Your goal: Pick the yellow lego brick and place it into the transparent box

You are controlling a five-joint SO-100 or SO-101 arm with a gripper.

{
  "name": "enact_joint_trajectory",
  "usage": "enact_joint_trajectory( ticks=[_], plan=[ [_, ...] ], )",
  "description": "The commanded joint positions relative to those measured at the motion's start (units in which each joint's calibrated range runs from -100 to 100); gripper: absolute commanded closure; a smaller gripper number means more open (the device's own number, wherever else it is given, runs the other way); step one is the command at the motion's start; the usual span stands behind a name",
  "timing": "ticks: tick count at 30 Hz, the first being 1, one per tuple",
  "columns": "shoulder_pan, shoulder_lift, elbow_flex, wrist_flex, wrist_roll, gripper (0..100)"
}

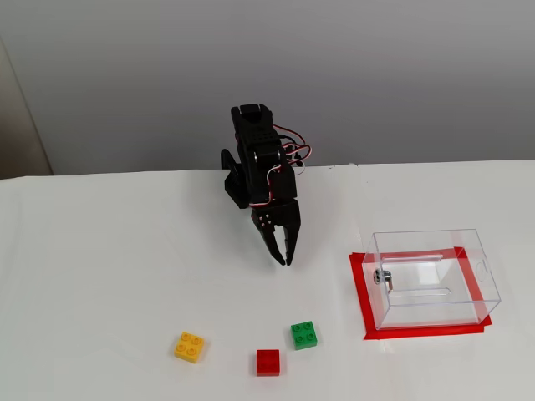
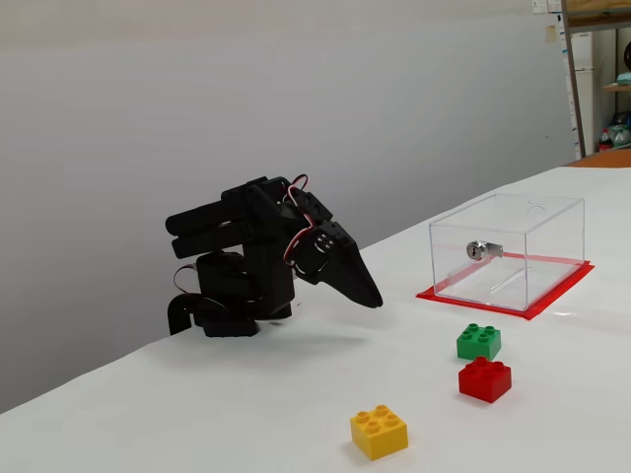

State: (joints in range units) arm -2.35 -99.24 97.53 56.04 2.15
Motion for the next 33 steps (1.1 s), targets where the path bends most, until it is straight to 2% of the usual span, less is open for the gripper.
enact_joint_trajectory(
  ticks=[1, 10, 19, 26, 33],
  plan=[
    [-0.1, -0.4, -2.0, -0.4, -0.1, 98],
    [3.2, 2.4, -16.4, -0.4, -4.3, 98],
    [11.8, 33.8, -44.0, 0.3, -4.3, 98],
    [23.6, 55.2, -67.7, 0.5, -4.4, 98],
    [38.2, 65.3, -72.8, 0.5, -4.8, 98]
  ],
)
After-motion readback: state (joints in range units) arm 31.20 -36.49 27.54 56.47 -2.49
